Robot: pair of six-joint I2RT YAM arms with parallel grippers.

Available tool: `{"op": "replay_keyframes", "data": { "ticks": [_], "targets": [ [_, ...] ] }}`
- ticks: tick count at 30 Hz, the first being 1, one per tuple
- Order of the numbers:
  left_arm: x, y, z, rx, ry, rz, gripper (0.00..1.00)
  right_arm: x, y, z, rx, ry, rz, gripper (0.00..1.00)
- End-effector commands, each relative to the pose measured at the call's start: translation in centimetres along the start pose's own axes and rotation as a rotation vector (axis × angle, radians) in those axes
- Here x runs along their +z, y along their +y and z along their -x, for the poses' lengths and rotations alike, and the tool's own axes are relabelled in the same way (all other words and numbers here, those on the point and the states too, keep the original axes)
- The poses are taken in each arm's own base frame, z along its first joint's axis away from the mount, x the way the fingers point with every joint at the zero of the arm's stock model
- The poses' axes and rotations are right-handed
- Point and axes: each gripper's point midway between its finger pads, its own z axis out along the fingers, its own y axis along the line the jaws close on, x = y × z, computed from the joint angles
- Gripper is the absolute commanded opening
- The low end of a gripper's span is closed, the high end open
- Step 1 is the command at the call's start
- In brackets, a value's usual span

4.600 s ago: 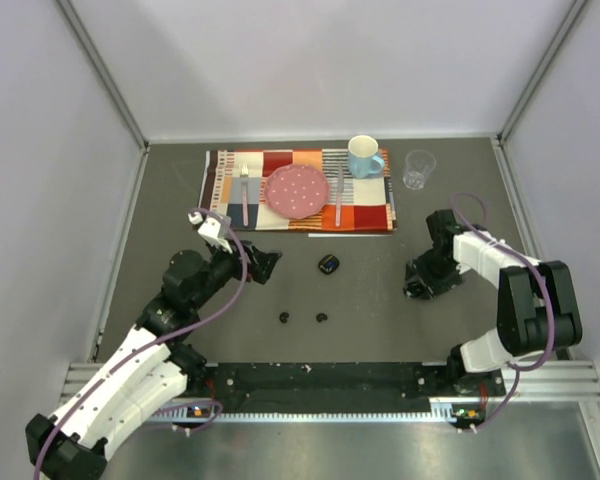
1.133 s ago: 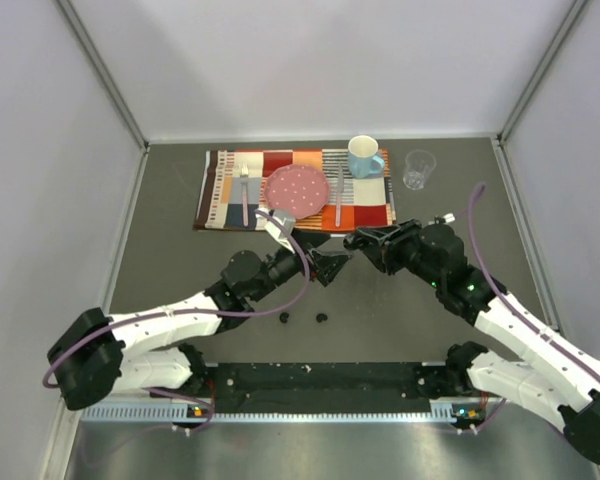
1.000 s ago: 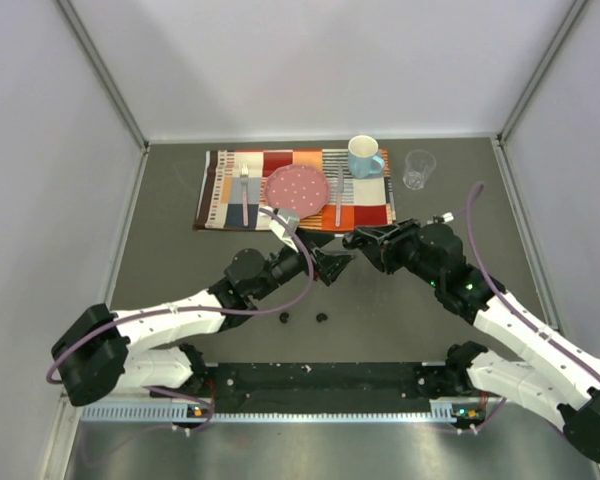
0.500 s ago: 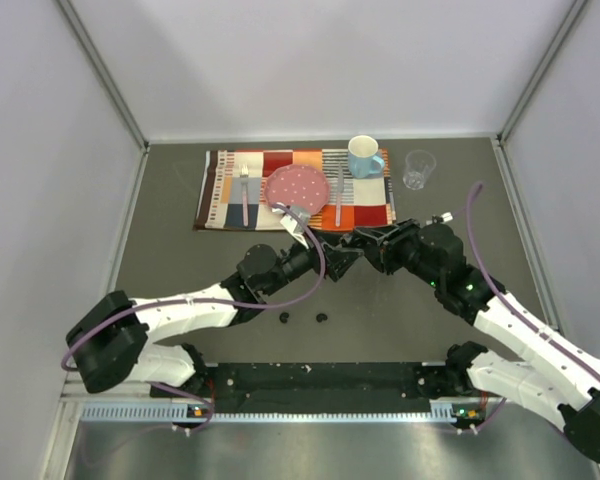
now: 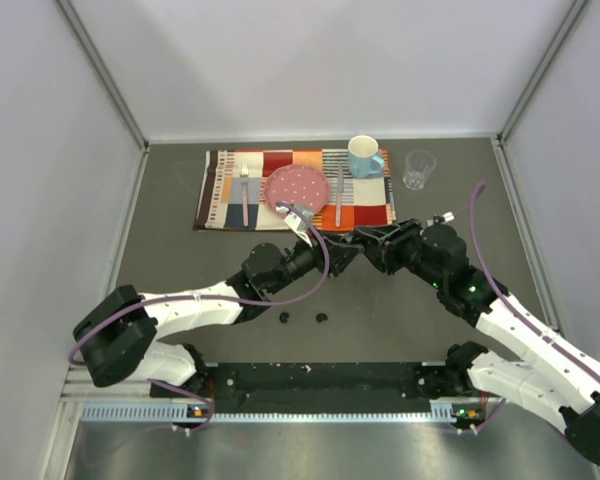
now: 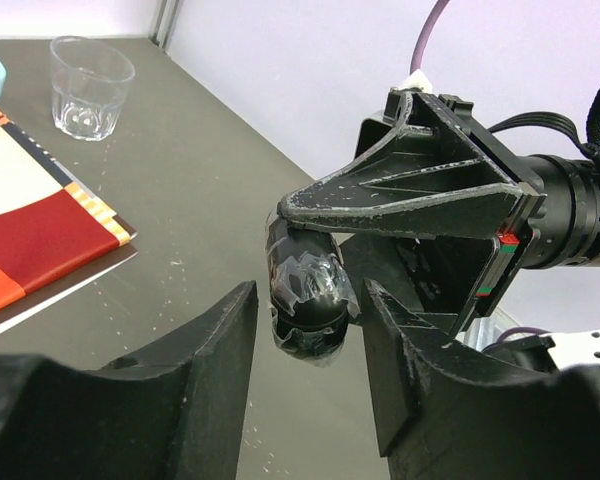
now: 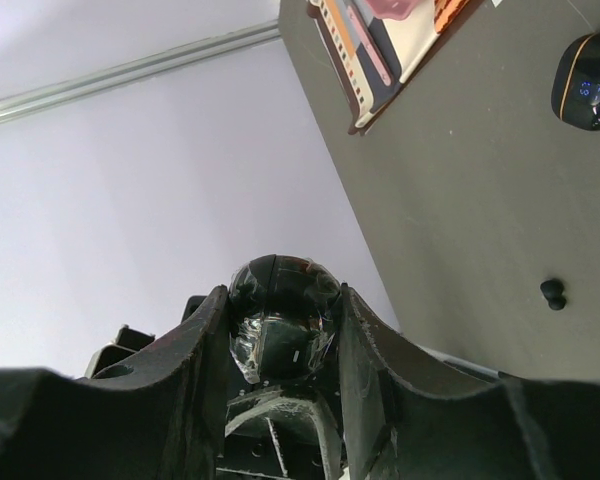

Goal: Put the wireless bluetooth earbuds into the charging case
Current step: Pick up the charging case at the center of the board.

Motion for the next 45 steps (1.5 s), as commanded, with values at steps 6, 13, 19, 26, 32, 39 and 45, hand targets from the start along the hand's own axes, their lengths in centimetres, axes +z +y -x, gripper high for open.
{"op": "replay_keyframes", "data": {
  "ticks": [6, 13, 19, 26, 32, 39, 45],
  "targets": [
    [0.9, -1.6, 2.5, -0.004, -0.087, -0.054, 0.33, -1.1, 2.9, -0.8, -0.010, 0.025, 0.087, 0.00],
    [0.8, -2.1, 2.3, 0.020, -0.084, -0.086, 0.07, -1.4, 2.9, -1.5, -0.033, 0.064, 0.093, 0.22],
    [-0.5, -2.3, 2.6, 0.122, -0.094, -0.108, 0.00, -2.3, 3.7, -2.1, -0.198, 0.093, 0.119, 0.99],
    [-4.2, -2.7, 3.2, 0.285, -0.123, -0.158, 0.00, -3.9, 5.3, -2.2, -0.364, 0.189, 0.166, 0.99],
    [-6.4, -3.7, 5.1, 0.312, -0.110, -0.279, 0.00, -5.1, 4.9, -5.6, -0.402, 0.460, 0.168, 0.95],
    [-6.6, -4.5, 5.8, 0.338, -0.112, -0.343, 0.00, -5.3, 6.1, -6.9, -0.367, 0.551, 0.220, 0.91],
    [-6.3, -5.3, 5.6, 0.317, -0.100, -0.392, 0.00, -5.1, 6.1, -7.3, -0.290, 0.599, 0.246, 0.83]
  ]
}}
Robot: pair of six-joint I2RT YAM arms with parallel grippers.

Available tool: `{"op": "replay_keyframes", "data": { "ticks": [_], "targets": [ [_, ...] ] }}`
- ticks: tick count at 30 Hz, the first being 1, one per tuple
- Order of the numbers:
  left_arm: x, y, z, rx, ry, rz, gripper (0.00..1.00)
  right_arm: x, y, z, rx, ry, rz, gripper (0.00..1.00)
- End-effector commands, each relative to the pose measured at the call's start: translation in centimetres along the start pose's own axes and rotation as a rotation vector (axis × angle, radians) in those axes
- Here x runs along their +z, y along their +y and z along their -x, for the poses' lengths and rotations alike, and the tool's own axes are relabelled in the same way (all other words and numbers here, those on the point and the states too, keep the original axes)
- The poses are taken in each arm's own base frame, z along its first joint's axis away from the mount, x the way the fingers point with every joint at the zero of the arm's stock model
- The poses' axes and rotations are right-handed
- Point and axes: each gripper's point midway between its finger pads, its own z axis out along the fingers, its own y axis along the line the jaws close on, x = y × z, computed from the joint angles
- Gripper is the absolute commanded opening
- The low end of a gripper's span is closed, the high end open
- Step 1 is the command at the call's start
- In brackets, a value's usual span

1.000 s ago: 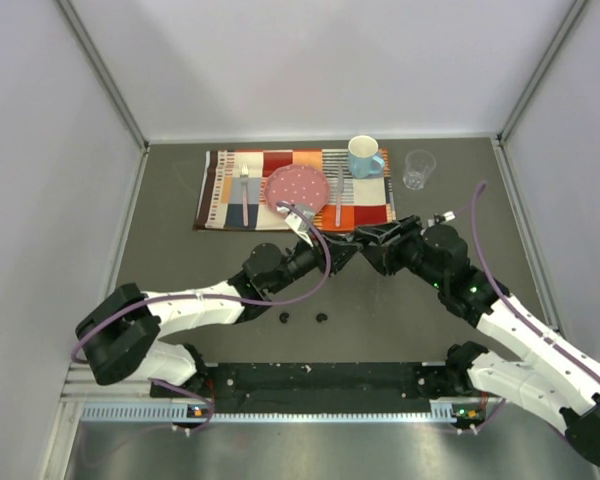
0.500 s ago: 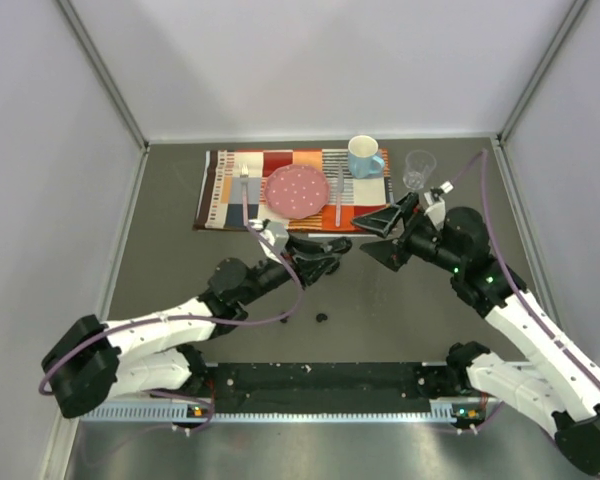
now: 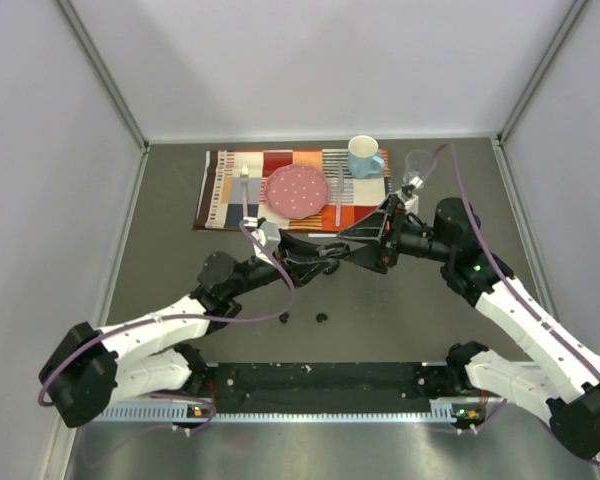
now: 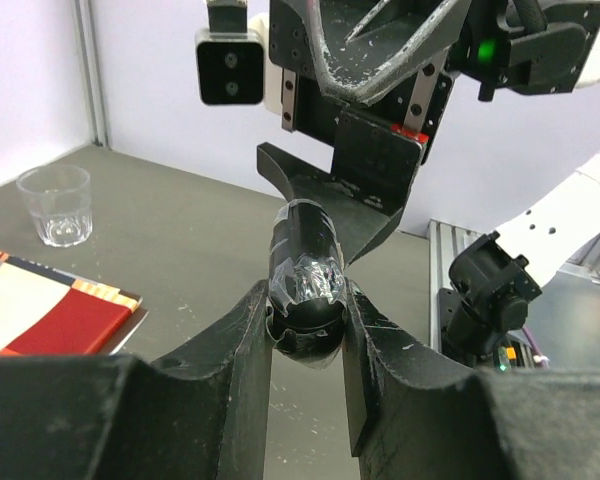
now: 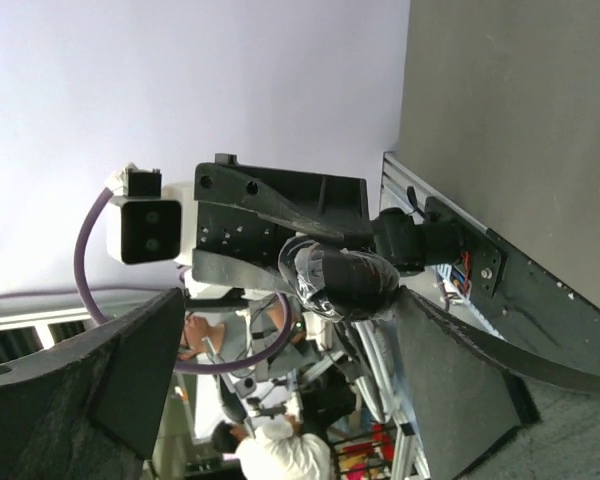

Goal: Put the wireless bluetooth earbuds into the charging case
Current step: Pick up the charging case at the center of the board.

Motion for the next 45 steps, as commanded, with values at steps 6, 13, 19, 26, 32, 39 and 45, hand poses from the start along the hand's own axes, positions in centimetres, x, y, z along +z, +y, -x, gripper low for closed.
{"op": "replay_keyframes", "data": {
  "ticks": [6, 13, 19, 26, 32, 39, 45],
  "targets": [
    [1.2, -1.2, 2.5, 0.023, -0.068, -0.085, 0.00, 0.0, 1.2, -0.5, 0.009, 0.042, 0.053, 0.71],
    [1.5, -1.3, 2.7, 0.025, -0.070, -0.097, 0.00, 0.4, 0.7, -0.6, 0.010, 0.055, 0.030, 0.49],
    [1.4, -1.3, 2.8, 0.014, -0.076, -0.093, 0.00, 0.5, 0.9, -0.5, 0.029, 0.045, 0.078, 0.06],
    [0.9, -0.8, 3.9, 0.009, -0.158, -0.044, 0.14, 0.8, 0.5, -0.6, 0.091, 0.021, 0.117, 0.00],
    [0.9, -0.7, 4.3, 0.002, -0.187, -0.043, 0.29, 1.0, 0.7, -0.7, 0.104, 0.013, 0.129, 0.00],
    [1.0, -0.7, 4.2, -0.012, -0.186, -0.046, 0.37, 1.4, 0.8, -0.8, 0.113, 0.016, 0.140, 0.00],
    [1.1, -0.6, 4.2, -0.016, -0.187, -0.041, 0.43, 1.6, 0.7, -1.0, 0.115, 0.024, 0.141, 0.00]
  ]
}}
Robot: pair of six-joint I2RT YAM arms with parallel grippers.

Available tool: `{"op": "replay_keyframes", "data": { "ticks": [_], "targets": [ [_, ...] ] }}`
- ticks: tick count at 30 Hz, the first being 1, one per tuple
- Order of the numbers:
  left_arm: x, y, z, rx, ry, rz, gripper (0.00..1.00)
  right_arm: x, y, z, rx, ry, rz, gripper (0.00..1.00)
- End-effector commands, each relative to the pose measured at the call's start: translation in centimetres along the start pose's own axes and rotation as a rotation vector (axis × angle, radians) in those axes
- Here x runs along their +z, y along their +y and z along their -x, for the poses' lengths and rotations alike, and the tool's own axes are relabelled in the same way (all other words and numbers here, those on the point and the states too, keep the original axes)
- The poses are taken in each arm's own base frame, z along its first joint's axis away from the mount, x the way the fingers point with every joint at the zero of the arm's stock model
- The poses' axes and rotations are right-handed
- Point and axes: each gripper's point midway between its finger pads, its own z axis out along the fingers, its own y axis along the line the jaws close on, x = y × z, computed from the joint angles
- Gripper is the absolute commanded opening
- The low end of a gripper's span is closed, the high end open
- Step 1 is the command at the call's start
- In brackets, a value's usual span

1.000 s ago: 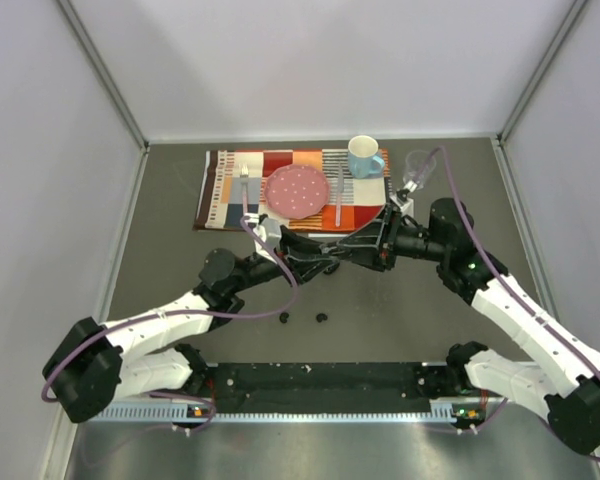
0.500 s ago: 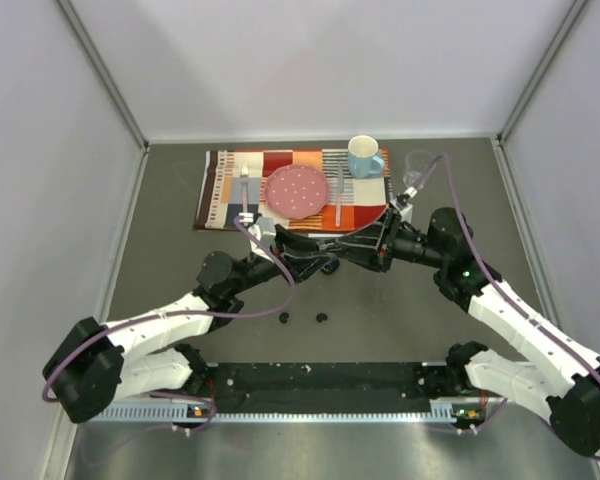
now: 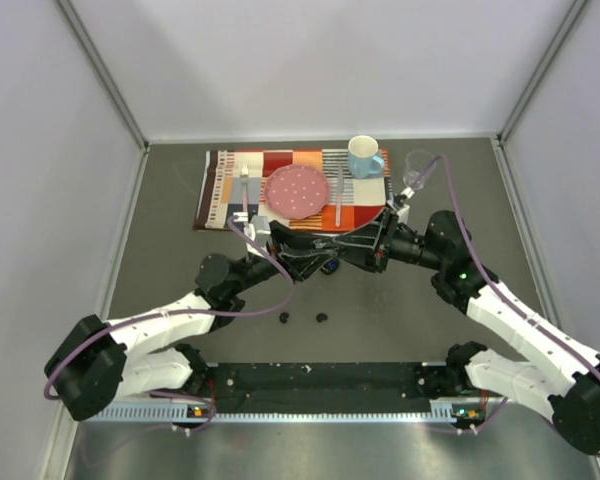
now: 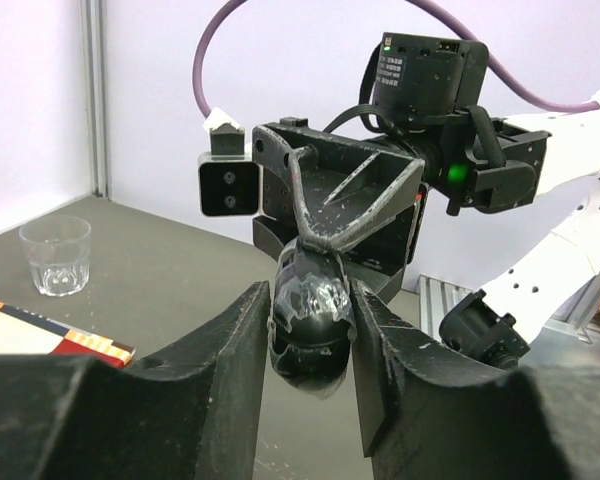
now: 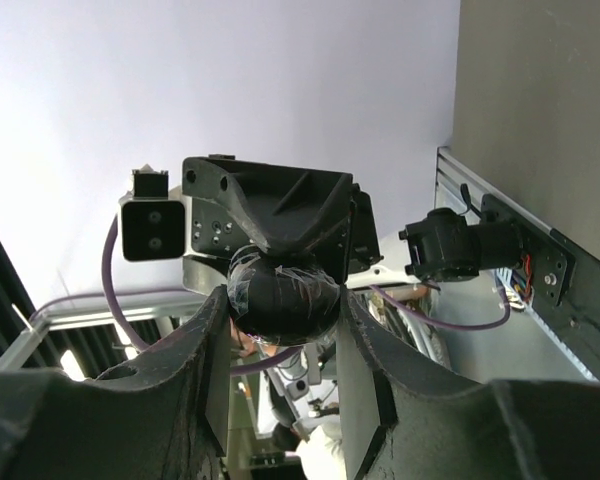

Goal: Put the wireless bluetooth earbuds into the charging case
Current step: Pick up the charging case at the center of the board.

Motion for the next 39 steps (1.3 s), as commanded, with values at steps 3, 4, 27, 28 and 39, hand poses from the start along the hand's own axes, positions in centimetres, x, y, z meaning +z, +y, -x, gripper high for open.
{"op": "replay_keyframes", "data": {
  "ticks": [3, 4, 27, 28, 39],
  "targets": [
    [0.4, -0.7, 1.5, 0.013, -0.059, -0.033, 0.43, 0.4, 0.5, -0.3, -0.011, 0.010, 0.031, 0.00],
    [0.4, -0.7, 1.4, 0.009, -0.053, -0.032, 0.43, 0.4, 0.6, -0.3, -0.013, 0.008, 0.036, 0.00],
    [0.3, 0.2, 0.8, -0.008, -0.046, 0.014, 0.27, 0.3, 1.5, -0.3, -0.012, 0.010, 0.068, 0.00],
    [0.3, 0.2, 0.9, -0.010, -0.052, 0.012, 0.28, 0.4, 1.3, -0.3, -0.011, 0.010, 0.065, 0.00],
    [0.5, 0.1, 0.9, -0.016, -0.056, 0.003, 0.35, 0.4, 1.3, -0.1, -0.007, 0.001, 0.069, 0.00]
  ]
}}
